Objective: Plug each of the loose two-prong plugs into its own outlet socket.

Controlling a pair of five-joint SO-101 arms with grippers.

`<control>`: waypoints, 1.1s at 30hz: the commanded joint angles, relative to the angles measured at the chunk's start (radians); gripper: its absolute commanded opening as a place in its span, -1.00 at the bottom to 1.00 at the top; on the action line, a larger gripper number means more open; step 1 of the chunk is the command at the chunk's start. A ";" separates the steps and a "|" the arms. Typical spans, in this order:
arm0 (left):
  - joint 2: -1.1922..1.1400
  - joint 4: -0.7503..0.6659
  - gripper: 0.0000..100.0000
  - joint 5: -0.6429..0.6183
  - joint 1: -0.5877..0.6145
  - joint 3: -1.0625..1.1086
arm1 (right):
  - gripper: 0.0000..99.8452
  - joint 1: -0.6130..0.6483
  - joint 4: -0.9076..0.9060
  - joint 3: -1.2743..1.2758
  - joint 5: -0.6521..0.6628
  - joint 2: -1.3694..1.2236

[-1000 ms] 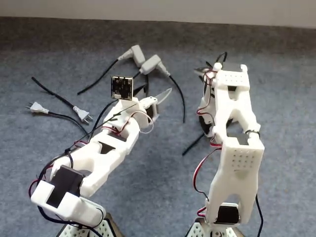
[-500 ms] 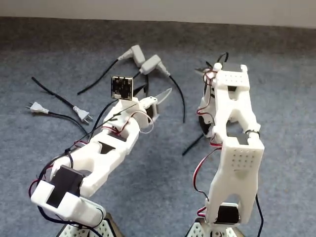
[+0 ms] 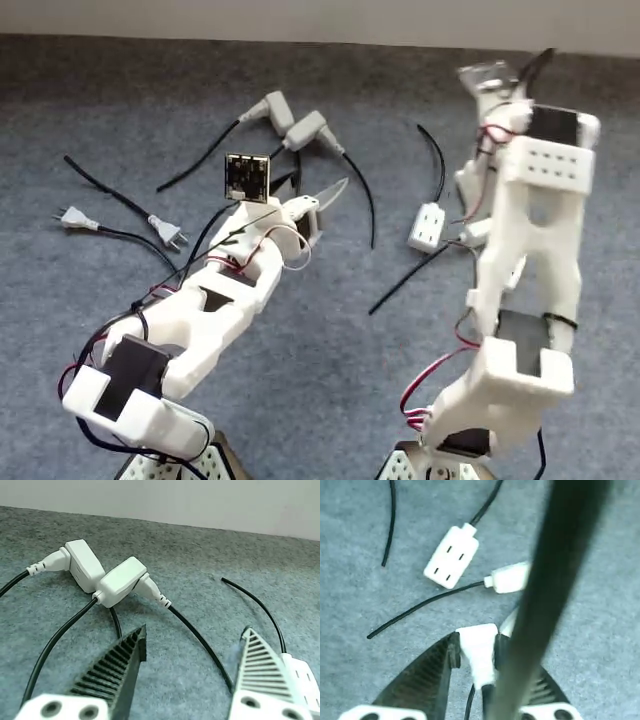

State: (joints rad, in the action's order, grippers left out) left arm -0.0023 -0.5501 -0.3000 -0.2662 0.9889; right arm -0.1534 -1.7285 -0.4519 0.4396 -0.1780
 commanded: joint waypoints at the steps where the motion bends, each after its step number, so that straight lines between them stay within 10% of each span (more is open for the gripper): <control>1: 0.004 -0.017 -0.41 -0.006 -0.013 -0.031 | -0.89 -0.111 -0.036 -0.031 -0.041 0.077; 15: 0.004 -0.017 -0.41 -0.006 -0.013 -0.028 | -0.90 -0.151 -0.033 0.056 -0.446 0.033; 33: 0.005 -0.015 -0.41 -0.006 -0.012 0.004 | -0.99 -0.122 0.058 0.200 -0.420 0.033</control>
State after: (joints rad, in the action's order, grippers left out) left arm -0.0023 -0.5501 -0.3000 -0.2662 0.9950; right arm -0.2885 -1.7100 -0.2509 0.0207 -0.1642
